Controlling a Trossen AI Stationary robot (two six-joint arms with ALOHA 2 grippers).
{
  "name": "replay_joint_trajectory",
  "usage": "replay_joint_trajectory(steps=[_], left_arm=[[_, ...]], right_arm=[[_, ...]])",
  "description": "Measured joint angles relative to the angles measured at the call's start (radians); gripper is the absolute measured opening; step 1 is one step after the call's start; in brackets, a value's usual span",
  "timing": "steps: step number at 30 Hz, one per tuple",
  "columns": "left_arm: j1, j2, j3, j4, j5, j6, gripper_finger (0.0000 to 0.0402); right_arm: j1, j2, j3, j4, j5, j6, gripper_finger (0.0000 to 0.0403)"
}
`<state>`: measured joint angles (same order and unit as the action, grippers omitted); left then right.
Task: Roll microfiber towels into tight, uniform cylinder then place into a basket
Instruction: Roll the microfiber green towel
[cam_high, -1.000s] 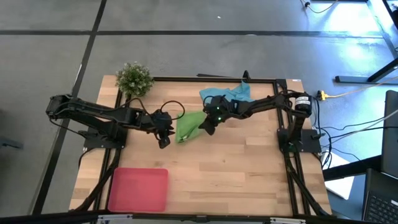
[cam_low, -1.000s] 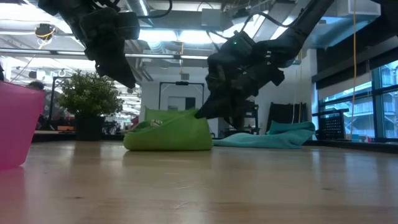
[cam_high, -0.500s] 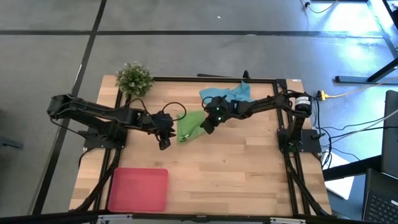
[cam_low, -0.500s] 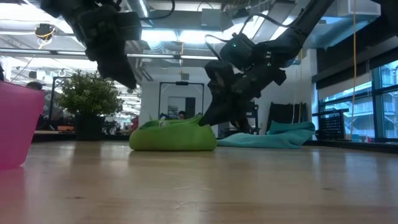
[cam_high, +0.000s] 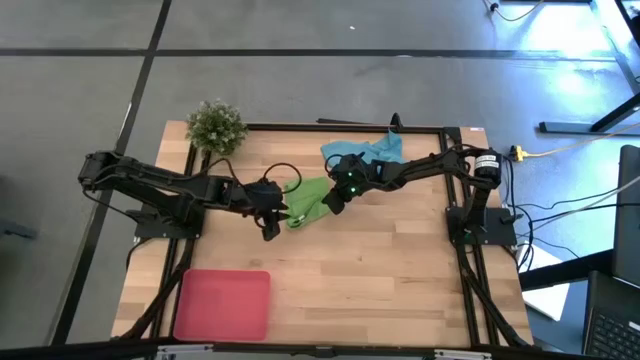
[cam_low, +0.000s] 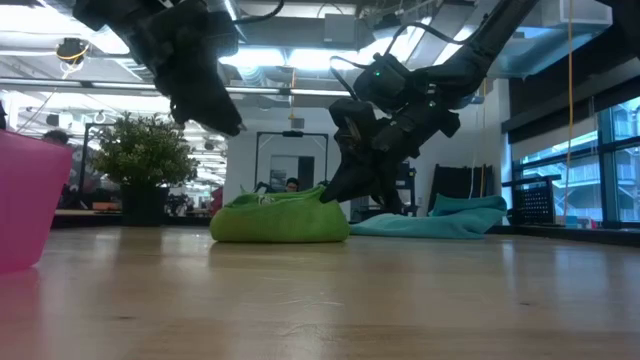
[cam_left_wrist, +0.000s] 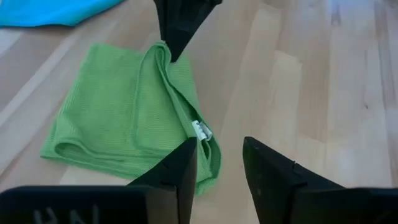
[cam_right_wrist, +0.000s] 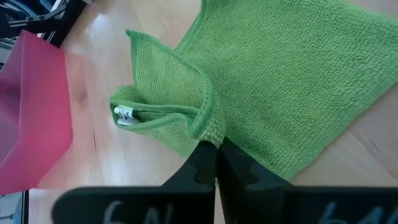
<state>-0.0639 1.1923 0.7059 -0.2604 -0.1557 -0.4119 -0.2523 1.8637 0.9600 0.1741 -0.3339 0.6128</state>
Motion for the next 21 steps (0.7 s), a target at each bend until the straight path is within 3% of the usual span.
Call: replay_joint_trajectory(steps=[6, 21], left_arm=[[-0.011, 0.013, 0.000, 0.005, -0.002, -0.005, 0.0144], [-0.133, 0.247, 0.000, 0.088, 0.023, 0.173, 0.0142]], right_arm=[[0.000, 0.000, 0.000, 0.000, 0.001, 0.000, 0.0003], [0.000, 0.000, 0.000, 0.004, 0.025, 0.007, 0.0003]])
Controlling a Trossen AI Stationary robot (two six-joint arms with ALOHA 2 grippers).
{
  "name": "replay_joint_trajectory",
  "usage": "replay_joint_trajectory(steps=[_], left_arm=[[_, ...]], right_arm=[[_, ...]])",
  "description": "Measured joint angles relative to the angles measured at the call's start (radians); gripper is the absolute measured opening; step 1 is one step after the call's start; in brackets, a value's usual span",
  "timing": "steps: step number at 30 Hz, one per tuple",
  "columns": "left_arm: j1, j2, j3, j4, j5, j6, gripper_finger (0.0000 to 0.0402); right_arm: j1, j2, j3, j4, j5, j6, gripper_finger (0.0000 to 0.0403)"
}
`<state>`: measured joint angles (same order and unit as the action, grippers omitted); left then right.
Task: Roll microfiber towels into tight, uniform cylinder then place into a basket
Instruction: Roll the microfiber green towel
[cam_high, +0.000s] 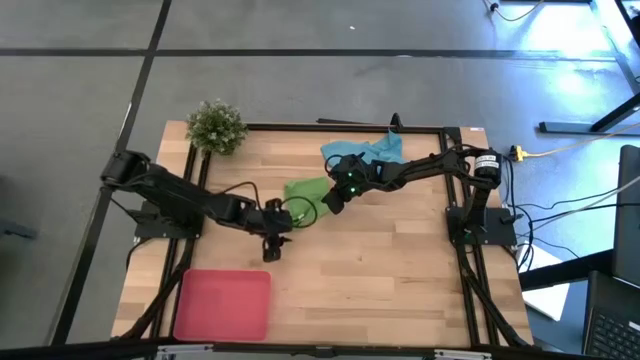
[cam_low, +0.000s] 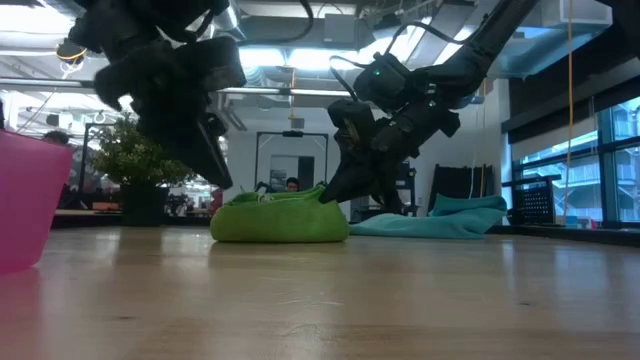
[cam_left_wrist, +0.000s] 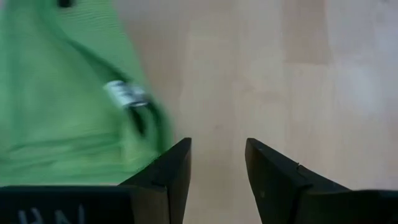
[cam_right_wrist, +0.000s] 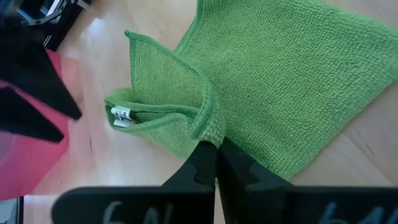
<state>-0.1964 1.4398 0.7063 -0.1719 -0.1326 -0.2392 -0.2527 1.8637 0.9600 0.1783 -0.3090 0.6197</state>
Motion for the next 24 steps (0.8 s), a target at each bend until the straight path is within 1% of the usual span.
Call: replay_joint_trajectory(steps=[2, 11, 16, 24], left_arm=[[-0.001, 0.018, 0.000, 0.013, 0.024, 0.012, 0.0142], [0.010, 0.094, 0.000, 0.013, 0.018, 0.007, 0.0142], [0.035, 0.085, 0.000, 0.012, -0.046, 0.006, 0.0142], [0.092, 0.067, 0.015, -0.002, -0.052, 0.019, 0.0142]], right_arm=[[-0.001, 0.000, 0.000, 0.000, 0.001, 0.000, 0.0003], [-0.001, 0.000, 0.000, 0.006, 0.002, 0.000, 0.0003], [-0.001, 0.000, 0.000, 0.006, 0.002, 0.000, 0.0003], [-0.001, -0.001, 0.000, -0.028, -0.005, 0.004, 0.0003]])
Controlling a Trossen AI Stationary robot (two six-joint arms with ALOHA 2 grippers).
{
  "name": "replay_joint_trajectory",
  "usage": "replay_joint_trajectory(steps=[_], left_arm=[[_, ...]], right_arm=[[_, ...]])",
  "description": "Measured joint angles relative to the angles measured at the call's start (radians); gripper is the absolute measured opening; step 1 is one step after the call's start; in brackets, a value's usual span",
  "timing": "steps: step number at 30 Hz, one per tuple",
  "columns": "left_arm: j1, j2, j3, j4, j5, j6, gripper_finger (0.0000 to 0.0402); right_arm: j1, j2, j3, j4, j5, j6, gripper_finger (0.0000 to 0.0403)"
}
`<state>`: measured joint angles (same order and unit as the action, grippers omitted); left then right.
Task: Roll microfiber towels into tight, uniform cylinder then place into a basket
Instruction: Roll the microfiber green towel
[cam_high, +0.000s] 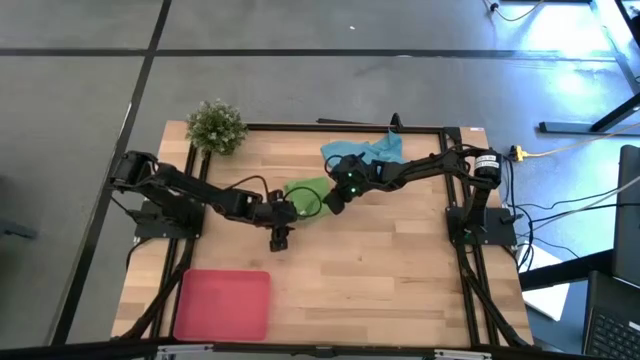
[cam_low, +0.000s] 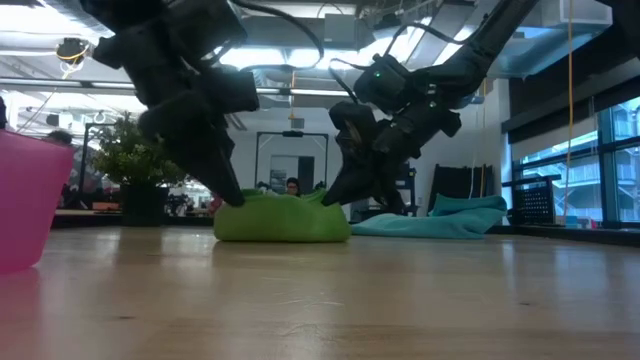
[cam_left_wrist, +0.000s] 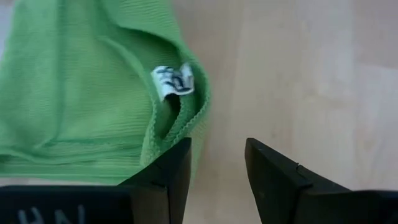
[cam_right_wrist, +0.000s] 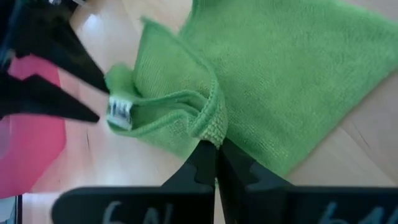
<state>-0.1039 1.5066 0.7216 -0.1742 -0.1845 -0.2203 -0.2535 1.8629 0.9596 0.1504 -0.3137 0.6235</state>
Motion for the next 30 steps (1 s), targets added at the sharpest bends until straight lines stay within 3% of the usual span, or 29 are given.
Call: replay_joint_trajectory(steps=[9, 22, 30], left_arm=[[0.059, 0.001, 0.000, 0.001, 0.007, 0.016, 0.0142], [0.073, 0.070, 0.000, 0.004, 0.015, 0.014, 0.0142], [0.073, 0.126, 0.002, 0.012, 0.013, 0.014, 0.0142]], right_arm=[[0.000, 0.000, 0.000, -0.087, -0.121, 0.001, 0.0003], [-0.003, 0.000, 0.000, -0.154, -0.089, -0.031, 0.0004], [-0.003, 0.000, 0.000, -0.153, -0.040, -0.001, 0.0062]])
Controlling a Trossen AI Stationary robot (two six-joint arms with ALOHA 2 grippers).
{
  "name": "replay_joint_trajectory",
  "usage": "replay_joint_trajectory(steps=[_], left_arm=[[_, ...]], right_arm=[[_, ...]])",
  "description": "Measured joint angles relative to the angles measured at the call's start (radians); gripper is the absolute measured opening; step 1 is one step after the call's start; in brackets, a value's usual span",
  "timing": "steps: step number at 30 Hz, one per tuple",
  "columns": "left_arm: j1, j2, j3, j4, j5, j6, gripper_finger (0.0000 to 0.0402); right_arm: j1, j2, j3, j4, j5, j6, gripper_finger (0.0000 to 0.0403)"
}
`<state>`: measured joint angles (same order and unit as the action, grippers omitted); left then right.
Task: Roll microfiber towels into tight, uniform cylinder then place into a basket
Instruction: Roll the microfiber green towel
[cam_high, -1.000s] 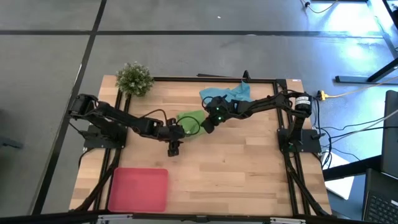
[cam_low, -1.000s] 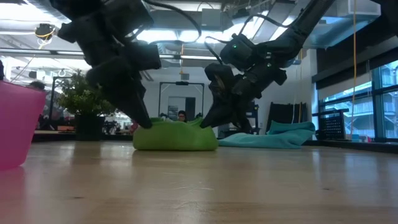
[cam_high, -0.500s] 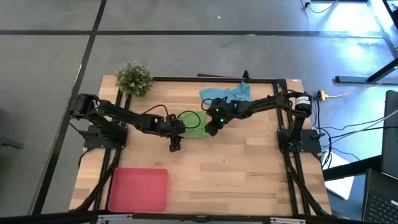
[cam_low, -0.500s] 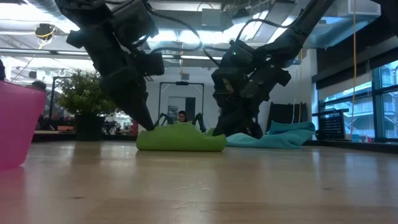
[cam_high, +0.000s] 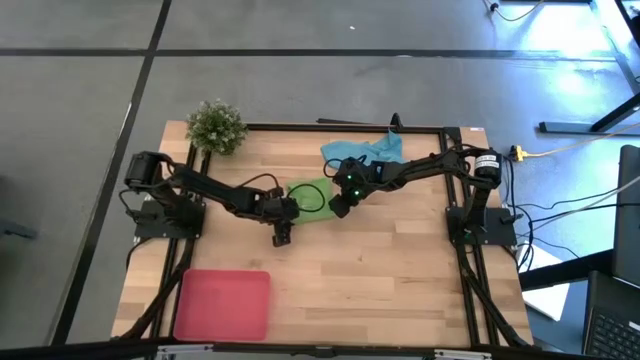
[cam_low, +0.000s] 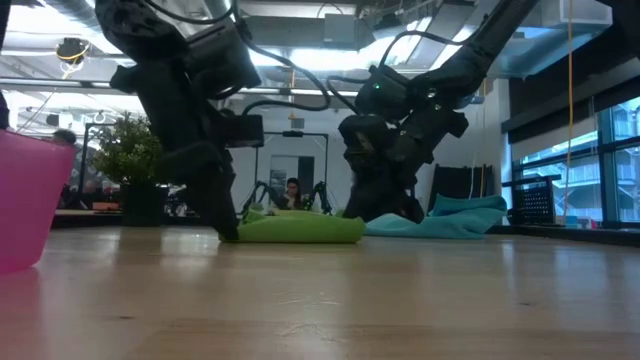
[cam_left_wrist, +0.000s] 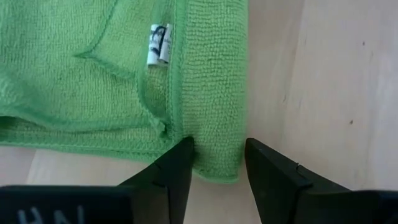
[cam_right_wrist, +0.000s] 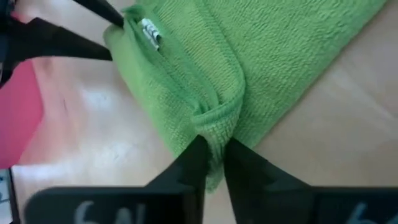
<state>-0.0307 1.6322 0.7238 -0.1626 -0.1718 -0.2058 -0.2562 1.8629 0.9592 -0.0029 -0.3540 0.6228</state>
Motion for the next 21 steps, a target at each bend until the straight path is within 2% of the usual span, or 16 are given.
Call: replay_joint_trajectory(steps=[4, 8, 16, 21], left_arm=[[0.000, 0.008, 0.001, 0.002, 0.003, 0.000, 0.0142], [0.000, 0.008, 0.001, 0.001, 0.007, 0.000, 0.0142], [0.000, 0.009, 0.000, -0.005, 0.012, 0.000, 0.0142], [0.000, 0.010, -0.001, -0.005, 0.014, 0.000, 0.0142]], right_arm=[[-0.009, 0.000, 0.000, 0.000, 0.016, 0.000, 0.0104], [-0.040, 0.000, 0.006, -0.002, -0.010, 0.024, 0.0126], [-0.078, -0.066, 0.039, -0.002, -0.006, -0.033, 0.0130], [-0.062, -0.147, 0.039, -0.029, -0.043, -0.158, 0.0131]])
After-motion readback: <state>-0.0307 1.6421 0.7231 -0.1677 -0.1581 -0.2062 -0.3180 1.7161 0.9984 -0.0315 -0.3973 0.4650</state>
